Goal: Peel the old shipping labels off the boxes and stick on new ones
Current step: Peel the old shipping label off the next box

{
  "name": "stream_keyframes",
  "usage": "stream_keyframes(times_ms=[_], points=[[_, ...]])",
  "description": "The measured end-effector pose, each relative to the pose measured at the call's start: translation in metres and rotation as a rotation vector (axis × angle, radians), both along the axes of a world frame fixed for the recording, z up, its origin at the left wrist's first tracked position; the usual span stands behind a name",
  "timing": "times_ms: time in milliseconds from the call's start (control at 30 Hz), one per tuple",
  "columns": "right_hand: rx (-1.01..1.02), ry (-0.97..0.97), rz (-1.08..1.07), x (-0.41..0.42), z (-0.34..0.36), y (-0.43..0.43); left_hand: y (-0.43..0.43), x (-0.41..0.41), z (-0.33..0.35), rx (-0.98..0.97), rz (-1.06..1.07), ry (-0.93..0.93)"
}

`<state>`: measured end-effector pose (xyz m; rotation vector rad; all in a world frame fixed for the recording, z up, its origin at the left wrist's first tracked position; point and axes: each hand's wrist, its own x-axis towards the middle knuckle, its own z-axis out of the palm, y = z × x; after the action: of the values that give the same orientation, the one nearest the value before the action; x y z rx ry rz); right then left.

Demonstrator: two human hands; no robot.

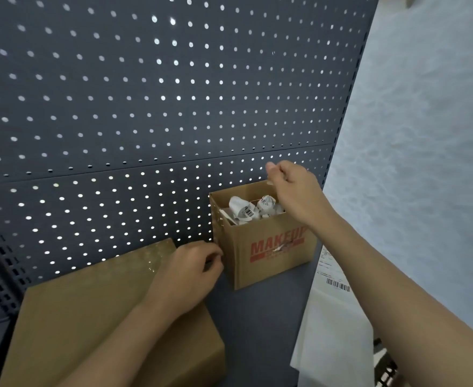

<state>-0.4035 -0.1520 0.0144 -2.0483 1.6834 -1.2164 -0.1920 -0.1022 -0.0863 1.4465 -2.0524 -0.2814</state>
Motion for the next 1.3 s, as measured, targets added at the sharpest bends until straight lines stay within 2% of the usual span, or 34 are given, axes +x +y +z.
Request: stream_keyframes(times_ms=[200, 367, 533, 833, 967, 1167, 1300], points=[[0.172, -0.059, 0.131, 0.004, -0.004, -0.019, -0.002, 0.001, -0.01, 0.028, -0.023, 0.031], [0.163, -0.004, 0.128, 0.001, -0.01, -0.031, -0.003, 0.002, -0.012, 0.02, -0.031, 0.034], [0.132, 0.232, 0.152, -0.006, -0.018, -0.042, -0.003, 0.002, -0.014, 0.026, -0.049, 0.033], [0.089, 0.163, 0.078, -0.008, -0.017, -0.043, -0.001, 0.002, -0.011, 0.047, -0.058, 0.03], [0.055, 0.221, 0.026, -0.006, -0.021, -0.044, -0.001, 0.003, -0.011, 0.064, -0.085, 0.04], [0.132, 0.32, -0.021, -0.002, -0.026, -0.043, 0.0, 0.005, -0.013, 0.079, -0.109, 0.038], [0.092, 0.275, 0.061, -0.006, -0.028, -0.045, 0.001, 0.005, -0.013, 0.085, -0.137, 0.015]])
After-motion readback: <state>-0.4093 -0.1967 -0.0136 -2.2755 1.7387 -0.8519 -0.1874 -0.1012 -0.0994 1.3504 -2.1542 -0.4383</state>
